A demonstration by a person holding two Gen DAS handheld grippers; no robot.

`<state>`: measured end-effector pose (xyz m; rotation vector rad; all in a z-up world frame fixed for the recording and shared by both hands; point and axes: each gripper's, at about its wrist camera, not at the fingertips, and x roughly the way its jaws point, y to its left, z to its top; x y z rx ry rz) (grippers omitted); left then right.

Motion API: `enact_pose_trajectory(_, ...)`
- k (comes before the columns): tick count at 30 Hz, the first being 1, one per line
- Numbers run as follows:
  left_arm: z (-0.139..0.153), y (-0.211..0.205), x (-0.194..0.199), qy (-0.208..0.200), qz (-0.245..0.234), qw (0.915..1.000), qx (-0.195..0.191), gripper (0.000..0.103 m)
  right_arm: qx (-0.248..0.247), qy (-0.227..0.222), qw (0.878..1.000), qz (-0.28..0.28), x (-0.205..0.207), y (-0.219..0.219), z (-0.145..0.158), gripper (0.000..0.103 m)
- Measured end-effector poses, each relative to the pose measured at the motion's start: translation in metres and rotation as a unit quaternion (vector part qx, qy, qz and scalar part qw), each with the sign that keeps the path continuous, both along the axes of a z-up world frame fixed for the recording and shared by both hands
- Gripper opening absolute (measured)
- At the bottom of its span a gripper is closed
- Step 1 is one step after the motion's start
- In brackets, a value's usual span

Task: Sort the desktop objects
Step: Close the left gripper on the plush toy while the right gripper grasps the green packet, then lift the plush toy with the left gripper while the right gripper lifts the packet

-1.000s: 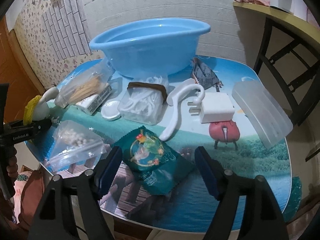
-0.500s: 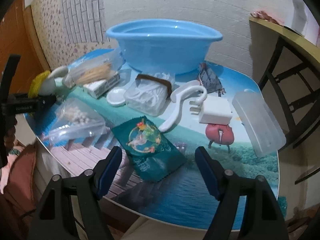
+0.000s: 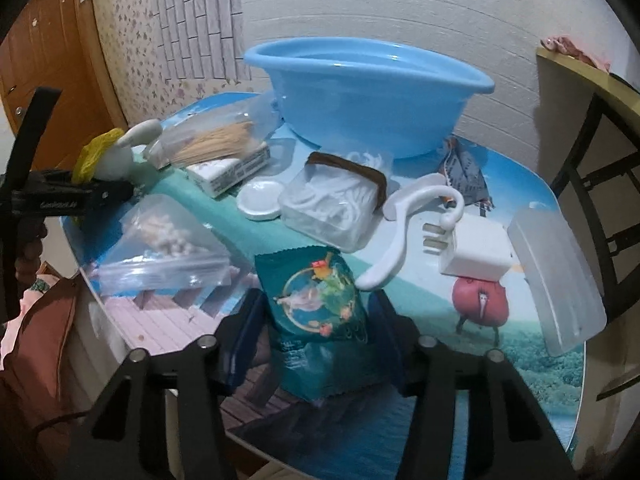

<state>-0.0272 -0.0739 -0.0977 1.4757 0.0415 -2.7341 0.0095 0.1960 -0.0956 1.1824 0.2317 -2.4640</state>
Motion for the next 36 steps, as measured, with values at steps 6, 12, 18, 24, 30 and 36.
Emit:
enact_pose_trajectory(6, 0.003, -0.003, 0.003, -0.007, 0.002, 1.0, 0.006, 0.071, -0.022, -0.006, 1.0, -0.011, 0.006, 0.006, 0.004, 0.044)
enact_pose_trajectory(12, 0.004, -0.006, 0.016, -0.02, 0.006, 0.9997, 0.013, 0.071, -0.031, -0.002, 0.999, -0.036, 0.01, 0.012, 0.011, 0.044)
enact_pose_trajectory(18, 0.004, -0.003, 0.028, -0.022, 0.001, 0.9997, 0.0, 0.071, -0.032, -0.015, 0.997, -0.062, 0.009, 0.021, 0.009, 0.044)
enact_pose_trajectory(24, 0.004, 0.001, 0.026, -0.018, 0.002, 0.9998, 0.0, 0.074, -0.014, -0.017, 0.998, -0.053, 0.009, 0.012, 0.005, 0.047)
enact_pose_trajectory(30, 0.001, 0.0, 0.019, -0.01, 0.006, 0.9999, 0.001, 0.083, 0.004, -0.023, 0.999, -0.046, 0.009, 0.007, 0.001, 0.057)
enact_pose_trajectory(36, -0.001, 0.005, 0.014, 0.003, 0.005, 1.0, 0.003, 0.087, 0.002, -0.013, 0.999, -0.046, 0.011, 0.008, 0.0, 0.045)
